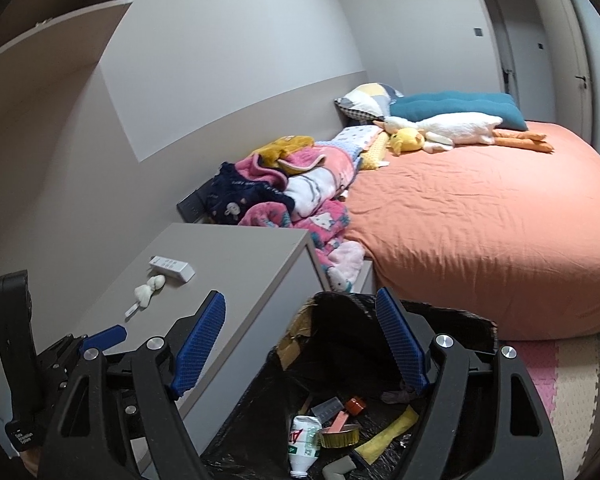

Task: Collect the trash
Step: 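Move both open tools back toward the white box and foam pieces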

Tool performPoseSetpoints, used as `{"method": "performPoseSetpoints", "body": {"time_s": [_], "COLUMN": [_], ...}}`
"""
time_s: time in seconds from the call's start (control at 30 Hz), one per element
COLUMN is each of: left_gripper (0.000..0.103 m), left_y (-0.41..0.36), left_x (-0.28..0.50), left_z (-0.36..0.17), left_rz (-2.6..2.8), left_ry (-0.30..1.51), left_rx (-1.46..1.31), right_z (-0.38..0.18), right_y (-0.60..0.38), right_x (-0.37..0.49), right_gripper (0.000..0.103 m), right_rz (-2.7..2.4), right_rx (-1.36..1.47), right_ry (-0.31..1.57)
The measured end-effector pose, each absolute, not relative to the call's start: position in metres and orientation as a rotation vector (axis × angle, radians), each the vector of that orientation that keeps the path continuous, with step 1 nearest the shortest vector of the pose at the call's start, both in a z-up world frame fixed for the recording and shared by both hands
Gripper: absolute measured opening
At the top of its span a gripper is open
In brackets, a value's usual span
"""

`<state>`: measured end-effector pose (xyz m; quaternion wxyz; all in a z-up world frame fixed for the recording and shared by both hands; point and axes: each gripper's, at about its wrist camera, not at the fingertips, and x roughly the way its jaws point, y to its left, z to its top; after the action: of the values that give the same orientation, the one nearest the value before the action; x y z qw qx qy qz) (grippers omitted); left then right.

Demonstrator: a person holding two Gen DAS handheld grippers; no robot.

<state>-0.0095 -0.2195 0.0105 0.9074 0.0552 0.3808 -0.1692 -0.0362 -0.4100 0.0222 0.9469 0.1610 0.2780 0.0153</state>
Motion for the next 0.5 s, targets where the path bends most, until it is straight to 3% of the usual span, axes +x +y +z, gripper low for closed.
{"method": "performPoseSetpoints", "body": {"time_s": [0.5], "left_gripper": [0.096], "left_y": [-0.172], "left_x": [0.013], "left_z": [0.002], "left_rz": [-0.276], "left_ry": [0.794], "left_rx": [0.090], "right_z": [0.014], "right_y": [-0.360], "right_x": [0.004], "right_gripper": [0.078], "right_rz": [0.115], "right_rx": [0.290], "right_ry": [0.611]}}
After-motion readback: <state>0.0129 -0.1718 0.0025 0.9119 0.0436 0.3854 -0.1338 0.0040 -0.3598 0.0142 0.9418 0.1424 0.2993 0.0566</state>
